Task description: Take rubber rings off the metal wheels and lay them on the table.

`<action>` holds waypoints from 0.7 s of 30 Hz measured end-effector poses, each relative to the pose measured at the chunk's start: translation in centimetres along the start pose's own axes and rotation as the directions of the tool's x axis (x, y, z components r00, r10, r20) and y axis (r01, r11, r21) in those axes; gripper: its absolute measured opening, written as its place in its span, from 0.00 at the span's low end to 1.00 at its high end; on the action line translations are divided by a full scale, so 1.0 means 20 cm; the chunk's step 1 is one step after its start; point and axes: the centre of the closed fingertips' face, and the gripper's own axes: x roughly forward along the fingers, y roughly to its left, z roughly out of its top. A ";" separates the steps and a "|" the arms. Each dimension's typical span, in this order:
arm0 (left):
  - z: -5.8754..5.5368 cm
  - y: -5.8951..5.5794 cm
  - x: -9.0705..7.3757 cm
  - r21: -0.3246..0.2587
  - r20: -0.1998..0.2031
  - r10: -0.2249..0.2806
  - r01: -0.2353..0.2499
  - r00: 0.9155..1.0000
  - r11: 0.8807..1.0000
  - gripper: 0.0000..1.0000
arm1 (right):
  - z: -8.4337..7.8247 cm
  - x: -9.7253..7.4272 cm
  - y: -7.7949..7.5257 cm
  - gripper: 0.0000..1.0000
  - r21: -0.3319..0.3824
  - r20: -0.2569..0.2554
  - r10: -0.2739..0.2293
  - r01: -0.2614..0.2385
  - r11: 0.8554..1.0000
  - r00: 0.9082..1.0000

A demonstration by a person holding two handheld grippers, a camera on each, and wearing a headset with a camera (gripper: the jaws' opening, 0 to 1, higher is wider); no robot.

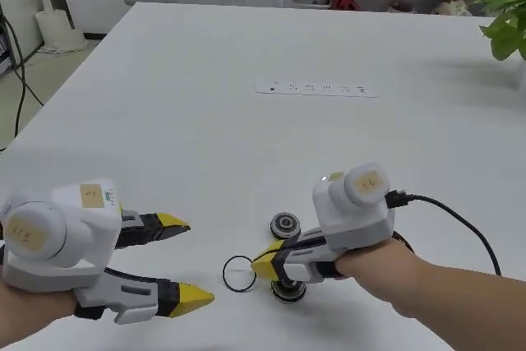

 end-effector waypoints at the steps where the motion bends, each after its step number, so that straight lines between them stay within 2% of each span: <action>1: 0.00 0.00 0.00 0.000 0.000 0.000 0.000 1.000 1.000 0.58 | 0.00 0.00 0.00 0.04 0.000 0.000 -0.001 0.001 1.000 1.000; 9: 0.01 -0.01 -0.01 0.003 0.002 0.003 -0.003 1.000 1.000 0.58 | 0.02 -0.02 0.00 0.10 -0.006 0.015 -0.009 0.009 1.000 1.000; 21: 0.03 0.00 -0.01 0.017 0.004 0.004 -0.004 1.000 1.000 0.58 | 0.06 -0.08 0.01 0.13 -0.016 0.041 -0.008 0.008 1.000 0.999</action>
